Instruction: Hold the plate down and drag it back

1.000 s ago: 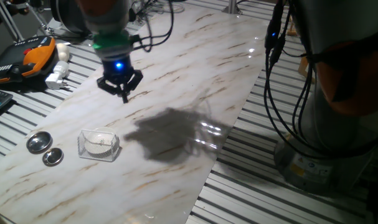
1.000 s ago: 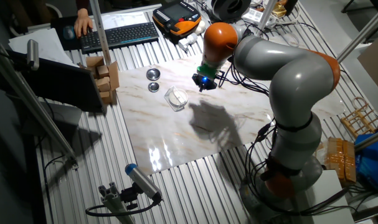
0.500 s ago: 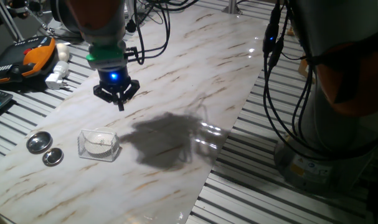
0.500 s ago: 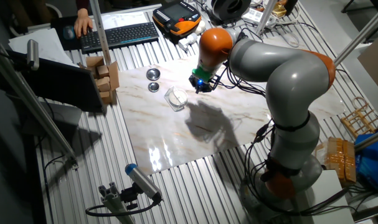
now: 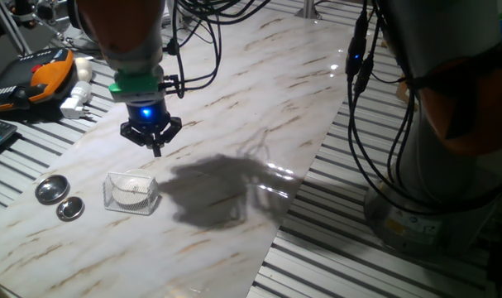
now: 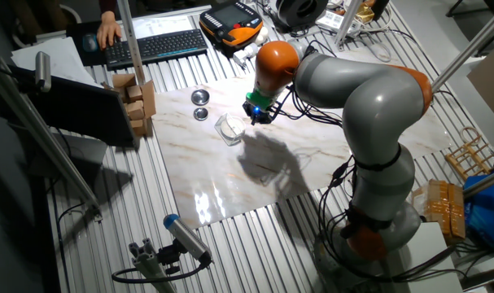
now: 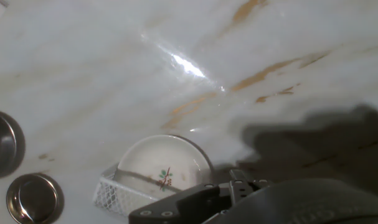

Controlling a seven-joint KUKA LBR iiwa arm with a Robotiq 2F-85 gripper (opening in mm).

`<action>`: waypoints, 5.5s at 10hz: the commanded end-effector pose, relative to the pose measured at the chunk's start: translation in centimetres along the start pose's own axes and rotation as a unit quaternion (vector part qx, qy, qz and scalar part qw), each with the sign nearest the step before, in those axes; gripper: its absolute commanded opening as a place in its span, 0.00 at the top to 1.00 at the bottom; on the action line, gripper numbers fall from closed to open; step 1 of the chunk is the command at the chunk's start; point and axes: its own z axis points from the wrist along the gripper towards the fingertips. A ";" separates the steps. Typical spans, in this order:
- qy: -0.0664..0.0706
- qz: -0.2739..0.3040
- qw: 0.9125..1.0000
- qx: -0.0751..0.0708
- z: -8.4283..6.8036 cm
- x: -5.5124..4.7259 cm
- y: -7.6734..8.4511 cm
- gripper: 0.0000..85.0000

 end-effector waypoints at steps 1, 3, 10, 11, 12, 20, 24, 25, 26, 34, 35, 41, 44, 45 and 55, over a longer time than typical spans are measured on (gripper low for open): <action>0.002 -0.002 1.000 -0.001 0.1 0.0 0.0 1.00; -0.002 -0.011 1.000 0.008 0.1 0.0 0.0 1.00; 0.009 0.030 0.999 0.016 0.1 0.0 0.0 1.00; 0.008 0.052 0.999 0.013 0.1 0.0 0.0 1.00; 0.004 0.063 0.998 0.016 0.1 0.0 0.0 1.00; 0.013 0.082 0.996 0.022 2.7 0.0 2.6 1.00; 0.012 0.081 0.996 0.019 3.8 -0.1 3.2 1.00; 0.009 0.081 0.997 0.020 4.1 -0.1 3.4 1.00; 0.009 0.081 0.997 0.019 4.5 -0.1 3.5 1.00; 0.009 0.088 0.996 0.021 4.8 -0.2 4.5 1.00; 0.004 0.079 0.997 0.020 4.8 -0.2 4.5 1.00; -0.001 0.068 0.997 0.031 4.8 -0.2 4.5 1.00; 0.001 0.057 0.998 0.031 4.7 -0.3 4.6 1.00; 0.005 0.057 0.998 0.033 4.6 -0.5 4.9 1.00; 0.019 0.101 0.995 0.016 6.2 0.3 6.0 1.00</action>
